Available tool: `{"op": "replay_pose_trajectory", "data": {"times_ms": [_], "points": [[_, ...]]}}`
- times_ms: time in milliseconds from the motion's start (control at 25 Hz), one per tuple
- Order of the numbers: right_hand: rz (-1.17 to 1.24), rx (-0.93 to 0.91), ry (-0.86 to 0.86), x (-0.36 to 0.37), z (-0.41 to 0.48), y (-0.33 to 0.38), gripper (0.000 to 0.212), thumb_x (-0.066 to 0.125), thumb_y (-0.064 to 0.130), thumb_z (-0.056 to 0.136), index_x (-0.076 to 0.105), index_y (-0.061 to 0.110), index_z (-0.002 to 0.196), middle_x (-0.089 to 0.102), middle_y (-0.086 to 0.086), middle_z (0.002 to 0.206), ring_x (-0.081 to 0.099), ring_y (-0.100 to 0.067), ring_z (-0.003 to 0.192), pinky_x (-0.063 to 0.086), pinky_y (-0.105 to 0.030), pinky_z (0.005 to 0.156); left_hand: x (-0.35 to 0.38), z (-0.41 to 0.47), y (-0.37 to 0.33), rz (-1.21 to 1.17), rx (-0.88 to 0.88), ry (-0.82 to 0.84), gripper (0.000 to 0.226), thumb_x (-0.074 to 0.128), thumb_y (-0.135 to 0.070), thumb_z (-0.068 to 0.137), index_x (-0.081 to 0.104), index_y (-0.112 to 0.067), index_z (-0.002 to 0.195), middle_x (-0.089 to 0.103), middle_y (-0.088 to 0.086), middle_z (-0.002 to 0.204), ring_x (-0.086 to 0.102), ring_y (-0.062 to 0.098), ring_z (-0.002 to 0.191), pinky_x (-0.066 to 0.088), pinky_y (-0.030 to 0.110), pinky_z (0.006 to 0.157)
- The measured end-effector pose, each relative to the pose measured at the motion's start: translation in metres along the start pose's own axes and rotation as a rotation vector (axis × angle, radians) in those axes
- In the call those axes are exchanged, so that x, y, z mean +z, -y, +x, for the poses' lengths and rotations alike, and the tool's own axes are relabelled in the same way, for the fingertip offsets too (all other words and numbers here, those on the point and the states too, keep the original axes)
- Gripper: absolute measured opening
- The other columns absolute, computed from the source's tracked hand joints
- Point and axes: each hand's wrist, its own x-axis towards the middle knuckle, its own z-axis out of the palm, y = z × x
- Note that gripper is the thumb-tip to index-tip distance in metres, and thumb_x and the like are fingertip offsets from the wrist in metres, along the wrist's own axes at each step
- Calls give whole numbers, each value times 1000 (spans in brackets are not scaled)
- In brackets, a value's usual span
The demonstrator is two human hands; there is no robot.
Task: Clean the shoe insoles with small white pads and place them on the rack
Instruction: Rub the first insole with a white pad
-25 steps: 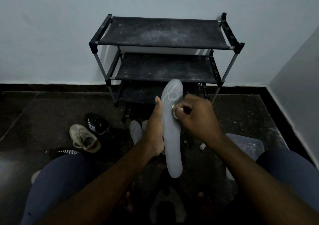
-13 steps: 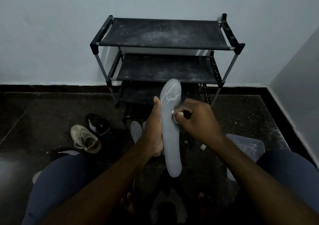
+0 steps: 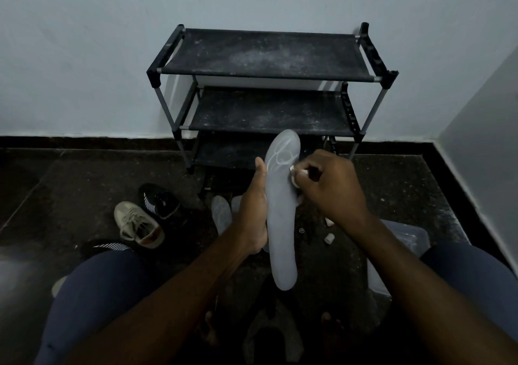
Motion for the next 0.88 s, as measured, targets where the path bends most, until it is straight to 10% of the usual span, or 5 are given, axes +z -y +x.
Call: {"op": "replay_pose_trajectory", "data": {"times_ms": [880], "points": [[24,-36,-39,7,-2,7,6,70,15,93,76,14,94,67,5,91,63,-4,79,56,-32,73,-2,-9,7,139,6,46,65,29,-65,101,54,-20,142,65,14,133,61,27,125,44,43,112]]}}
